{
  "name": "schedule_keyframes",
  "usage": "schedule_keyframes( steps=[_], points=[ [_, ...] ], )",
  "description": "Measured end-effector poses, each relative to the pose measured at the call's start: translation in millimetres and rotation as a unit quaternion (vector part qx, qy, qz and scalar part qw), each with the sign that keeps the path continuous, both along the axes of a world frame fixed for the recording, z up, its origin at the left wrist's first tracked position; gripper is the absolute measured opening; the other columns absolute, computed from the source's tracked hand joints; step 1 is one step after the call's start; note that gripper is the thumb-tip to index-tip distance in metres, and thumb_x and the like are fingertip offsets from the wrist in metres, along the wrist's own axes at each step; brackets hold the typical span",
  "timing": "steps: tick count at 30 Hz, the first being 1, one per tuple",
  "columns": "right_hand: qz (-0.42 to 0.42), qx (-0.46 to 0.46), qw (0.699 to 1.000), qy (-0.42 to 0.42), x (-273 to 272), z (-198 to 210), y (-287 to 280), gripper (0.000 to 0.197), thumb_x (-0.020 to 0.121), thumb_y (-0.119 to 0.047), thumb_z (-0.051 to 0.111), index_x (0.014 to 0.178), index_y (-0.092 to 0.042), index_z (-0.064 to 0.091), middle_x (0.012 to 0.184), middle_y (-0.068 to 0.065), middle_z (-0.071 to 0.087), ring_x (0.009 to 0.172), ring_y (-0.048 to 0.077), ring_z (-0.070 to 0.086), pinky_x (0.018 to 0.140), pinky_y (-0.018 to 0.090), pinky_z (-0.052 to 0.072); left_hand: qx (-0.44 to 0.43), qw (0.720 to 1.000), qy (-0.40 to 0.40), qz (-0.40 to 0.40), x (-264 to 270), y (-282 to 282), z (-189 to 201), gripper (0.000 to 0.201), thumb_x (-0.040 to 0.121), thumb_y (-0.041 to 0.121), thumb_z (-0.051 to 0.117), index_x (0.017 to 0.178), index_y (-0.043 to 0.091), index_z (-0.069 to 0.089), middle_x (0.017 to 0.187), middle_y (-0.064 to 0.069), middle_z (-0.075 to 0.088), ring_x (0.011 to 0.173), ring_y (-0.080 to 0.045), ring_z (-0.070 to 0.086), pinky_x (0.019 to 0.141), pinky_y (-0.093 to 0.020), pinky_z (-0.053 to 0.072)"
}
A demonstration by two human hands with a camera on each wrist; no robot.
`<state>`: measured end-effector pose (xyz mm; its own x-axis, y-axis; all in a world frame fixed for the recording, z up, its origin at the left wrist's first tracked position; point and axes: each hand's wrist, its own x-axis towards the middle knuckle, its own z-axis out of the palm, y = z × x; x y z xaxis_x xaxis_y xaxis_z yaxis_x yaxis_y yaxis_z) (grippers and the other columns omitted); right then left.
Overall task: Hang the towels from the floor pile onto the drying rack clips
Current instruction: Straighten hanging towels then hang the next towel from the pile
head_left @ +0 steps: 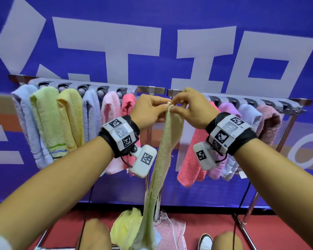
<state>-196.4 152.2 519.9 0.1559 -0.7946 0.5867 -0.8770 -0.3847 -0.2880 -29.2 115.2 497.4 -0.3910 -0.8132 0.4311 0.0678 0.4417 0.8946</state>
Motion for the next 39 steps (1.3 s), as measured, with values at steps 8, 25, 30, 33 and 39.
schedule_keyframes(
  steps=[8,25,30,33,39],
  points=[
    [0.007,-0.045,0.999,-0.022,0.6,-3.2,-1.4,0.013,0.084,-0.031,0.075,0.086,-0.019,0.072,0.100,0.000,0.063,0.095,0.016,0.058,0.081,0.029,0.046,-0.023,0.999,-0.013,-0.029,4.0,4.0,1.2,0.019,0.098,0.002,0.056,0.108,0.007,0.072,0.103,-0.031,0.070,0.085,-0.026,0.067,0.068,-0.022,0.059],
    [0.029,0.059,0.998,-0.007,-6.3,-5.8,-1.9,0.024,0.093,-0.031,0.064,0.088,-0.009,0.072,0.080,0.004,0.069,0.074,0.018,0.062,0.067,0.033,0.047,0.021,0.997,-0.024,-0.072,3.4,-5.4,-7.6,0.039,0.089,-0.012,0.061,0.111,0.011,0.040,0.080,-0.013,0.069,0.078,-0.029,0.065,0.084,-0.053,0.055],
    [-0.016,-0.028,0.999,-0.031,-5.5,-2.8,-1.7,0.022,0.097,-0.029,0.056,0.090,-0.009,0.064,0.084,0.001,0.064,0.078,0.017,0.056,0.068,0.026,0.038,0.083,0.993,-0.056,-0.070,-10.4,-8.2,-27.6,0.037,0.083,0.009,0.077,0.108,0.014,0.050,0.092,-0.011,0.069,0.080,-0.020,0.067,0.059,-0.027,0.054],
    [-0.050,-0.061,0.995,-0.068,-10.4,4.4,1.9,0.020,0.099,-0.028,0.053,0.088,-0.012,0.056,0.081,0.000,0.058,0.078,0.019,0.051,0.067,0.026,0.032,0.099,0.979,-0.116,-0.137,-17.1,-12.7,-53.6,0.017,0.085,0.011,0.076,0.100,0.008,0.070,0.099,-0.014,0.074,0.084,-0.023,0.070,0.073,-0.032,0.059],
    [-0.214,-0.101,0.957,-0.170,-72.1,17.8,11.9,0.028,0.098,-0.034,0.052,0.102,-0.009,0.065,0.098,0.003,0.063,0.091,0.020,0.054,0.076,0.025,0.034,0.161,0.965,-0.155,-0.138,-5.8,-23.0,-81.0,0.019,0.082,0.025,0.073,0.078,0.006,0.075,0.071,-0.006,0.072,0.060,-0.014,0.065,0.056,-0.022,0.052]
  ],
)
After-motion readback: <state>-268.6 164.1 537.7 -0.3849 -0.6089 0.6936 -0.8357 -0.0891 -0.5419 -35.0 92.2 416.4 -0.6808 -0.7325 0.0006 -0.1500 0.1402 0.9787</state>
